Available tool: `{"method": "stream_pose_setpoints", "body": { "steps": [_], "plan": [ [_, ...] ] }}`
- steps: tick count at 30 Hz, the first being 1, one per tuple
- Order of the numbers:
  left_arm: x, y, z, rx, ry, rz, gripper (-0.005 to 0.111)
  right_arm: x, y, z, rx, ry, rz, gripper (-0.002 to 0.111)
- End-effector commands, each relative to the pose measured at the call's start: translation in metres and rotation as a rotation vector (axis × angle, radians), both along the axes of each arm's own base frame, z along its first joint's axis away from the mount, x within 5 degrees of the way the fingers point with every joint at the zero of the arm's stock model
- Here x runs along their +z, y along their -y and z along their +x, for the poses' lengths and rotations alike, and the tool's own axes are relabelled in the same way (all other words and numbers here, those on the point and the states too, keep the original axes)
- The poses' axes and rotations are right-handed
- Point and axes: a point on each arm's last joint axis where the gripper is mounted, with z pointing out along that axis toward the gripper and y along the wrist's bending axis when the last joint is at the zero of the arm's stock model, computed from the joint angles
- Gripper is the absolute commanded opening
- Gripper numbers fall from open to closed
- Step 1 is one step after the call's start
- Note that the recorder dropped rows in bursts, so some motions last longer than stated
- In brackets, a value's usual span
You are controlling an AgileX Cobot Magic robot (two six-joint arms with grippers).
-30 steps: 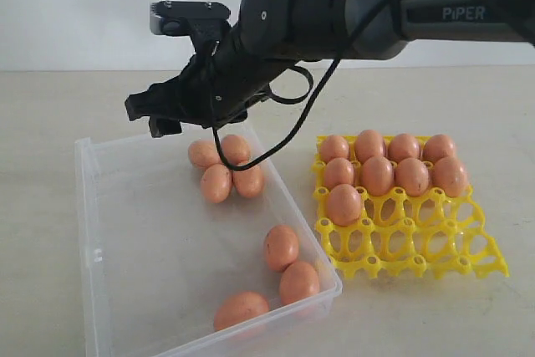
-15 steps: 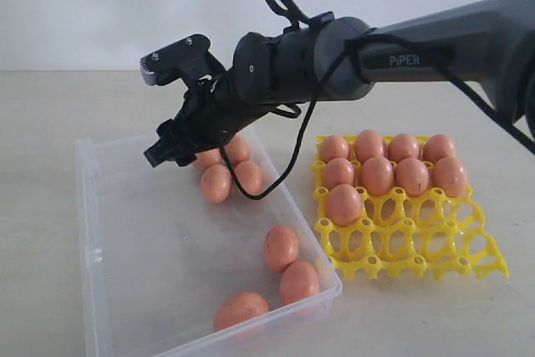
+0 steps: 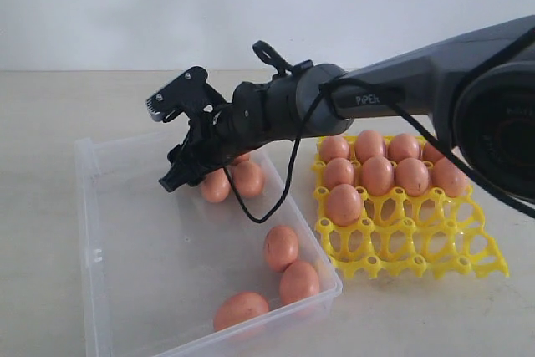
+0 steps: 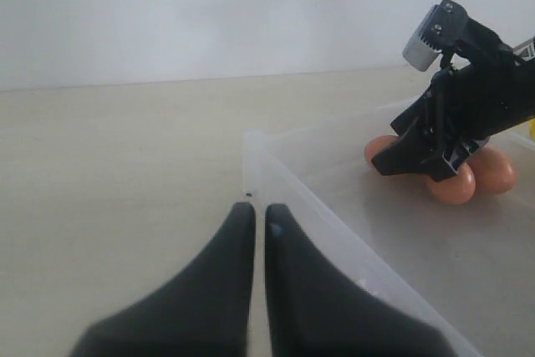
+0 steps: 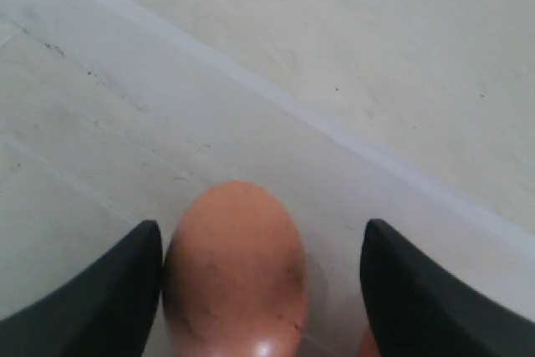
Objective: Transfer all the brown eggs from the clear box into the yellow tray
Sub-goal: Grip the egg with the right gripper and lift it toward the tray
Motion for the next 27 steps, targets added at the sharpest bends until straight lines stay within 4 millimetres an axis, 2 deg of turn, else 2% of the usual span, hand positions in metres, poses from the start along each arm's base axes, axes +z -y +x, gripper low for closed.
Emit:
{"method": "stream_pose_setpoints", "body": {
  "steps": [1, 5, 7, 13, 19, 24, 27],
  "plan": [
    [-0.001, 0.000, 0.000, -0.004, 0.005, 0.002, 0.004, -0.006, 0.000, 0.003, 0.004, 0.028, -0.011, 0.058],
    [-0.001, 0.000, 0.000, -0.004, 0.005, 0.002, 0.004, -0.007, 0.000, 0.003, 0.020, 0.036, -0.025, 0.054],
    [-0.001, 0.000, 0.000, -0.004, 0.005, 0.002, 0.004, -0.008, 0.000, 0.002, 0.040, 0.042, -0.043, 0.044],
    [-0.001, 0.000, 0.000, -0.004, 0.005, 0.002, 0.004, -0.009, 0.000, 0.000, 0.054, 0.018, -0.056, 0.001],
    [-0.001, 0.000, 0.000, -0.004, 0.005, 0.002, 0.004, -0.002, -0.001, -0.003, 0.023, -0.034, -0.010, 0.000],
    [-0.001, 0.000, 0.000, -0.004, 0.005, 0.002, 0.004, 0.032, -0.002, -0.012, 0.011, -0.109, 0.073, 0.000],
    [-0.001, 0.000, 0.000, -0.004, 0.005, 0.002, 0.004, 0.056, -0.006, -0.021, 0.027, -0.084, 0.101, 0.000]
  ]
}}
